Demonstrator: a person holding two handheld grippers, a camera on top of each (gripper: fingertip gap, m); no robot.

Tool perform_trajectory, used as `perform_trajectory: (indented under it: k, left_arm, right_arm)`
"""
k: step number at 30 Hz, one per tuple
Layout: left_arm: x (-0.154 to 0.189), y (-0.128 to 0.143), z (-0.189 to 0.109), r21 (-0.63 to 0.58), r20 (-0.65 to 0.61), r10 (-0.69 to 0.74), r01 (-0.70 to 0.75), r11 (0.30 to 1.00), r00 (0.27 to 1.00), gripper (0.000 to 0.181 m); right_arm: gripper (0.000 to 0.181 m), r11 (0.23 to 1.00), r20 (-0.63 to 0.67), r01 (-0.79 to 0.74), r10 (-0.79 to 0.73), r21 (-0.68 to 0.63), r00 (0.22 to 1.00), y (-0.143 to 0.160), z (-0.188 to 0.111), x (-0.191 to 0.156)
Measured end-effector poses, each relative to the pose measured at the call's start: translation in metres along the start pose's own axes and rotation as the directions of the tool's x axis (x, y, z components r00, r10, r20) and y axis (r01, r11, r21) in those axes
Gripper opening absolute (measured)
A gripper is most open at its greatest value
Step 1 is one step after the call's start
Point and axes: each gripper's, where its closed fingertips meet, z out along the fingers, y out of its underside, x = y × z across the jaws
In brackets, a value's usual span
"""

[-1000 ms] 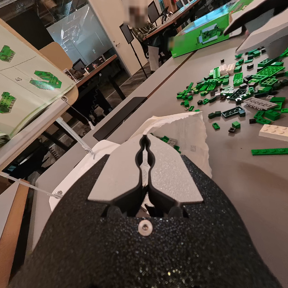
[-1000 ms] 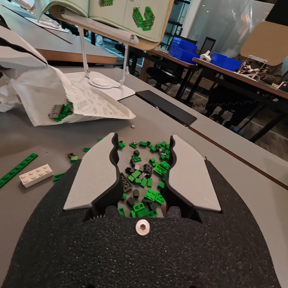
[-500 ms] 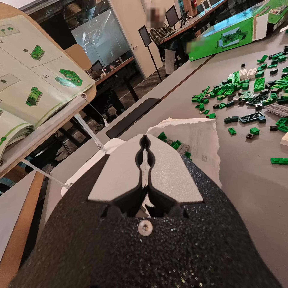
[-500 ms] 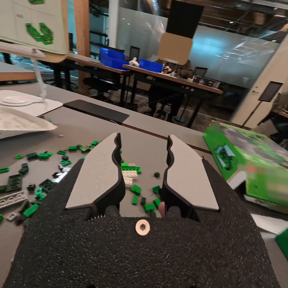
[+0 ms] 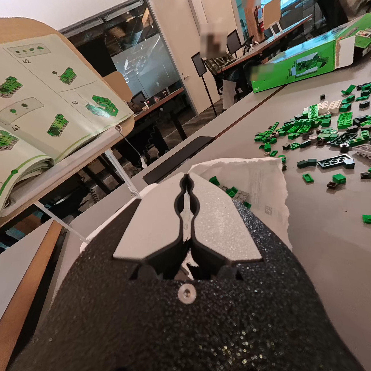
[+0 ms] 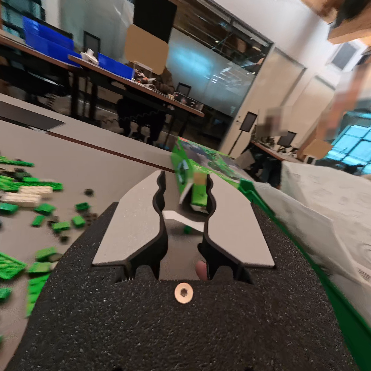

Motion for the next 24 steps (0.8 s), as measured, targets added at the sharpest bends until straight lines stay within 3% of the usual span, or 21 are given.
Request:
perform_trajectory:
  k: [6, 8, 11, 15, 18, 20, 22, 24]
  left_arm:
    - [0.004, 0.001, 0.002, 0.006, 0.011, 0.047, -0.048, 0.999, 0.999, 0.0]
    - [0.004, 0.002, 0.003, 0.008, 0.013, 0.046, -0.046, 0.999, 0.999, 0.0]
    - [0.003, 0.004, 0.003, 0.014, 0.009, 0.012, -0.013, 1.0, 1.0, 0.0]
    - [0.001, 0.005, 0.003, 0.025, -0.002, -0.031, 0.031, 0.999, 1.0, 0.0]
    - [0.001, 0.005, 0.003, 0.029, 0.0, -0.035, 0.035, 0.999, 0.999, 0.0]
    - [0.002, 0.005, 0.004, 0.031, -0.003, -0.04, 0.04, 0.999, 0.999, 0.0]
    - [0.002, 0.005, 0.004, 0.034, -0.006, -0.048, 0.048, 0.998, 0.999, 0.0]
    - [0.002, 0.005, 0.004, 0.036, -0.008, -0.055, 0.055, 0.998, 0.998, 0.0]
  right_arm:
    - [0.035, 0.997, -0.18, 0.052, -0.061, -0.051, 0.982, 0.027, -0.009, 0.065]
    - [0.022, 1.0, -0.2, -0.001, -0.003, -0.021, 0.98, 0.025, -0.015, 0.074]
    - [0.018, 0.999, -0.212, -0.035, 0.038, 0.018, 0.977, 0.018, -0.02, 0.077]
    - [0.017, 0.996, -0.122, -0.031, 0.041, 0.078, 0.992, 0.005, -0.023, 0.068]
    - [0.016, 0.978, 0.142, -0.132, 0.109, 0.163, 0.984, -0.017, -0.032, 0.039]
    - [0.006, 0.963, 0.279, -0.205, 0.151, 0.173, 0.948, -0.027, -0.044, 0.028]
    - [0.0, 0.944, 0.252, -0.234, 0.174, 0.231, 0.952, -0.036, -0.054, 0.041]
    - [0.0, 0.916, 0.145, -0.248, 0.211, 0.317, 0.967, -0.044, -0.064, 0.064]
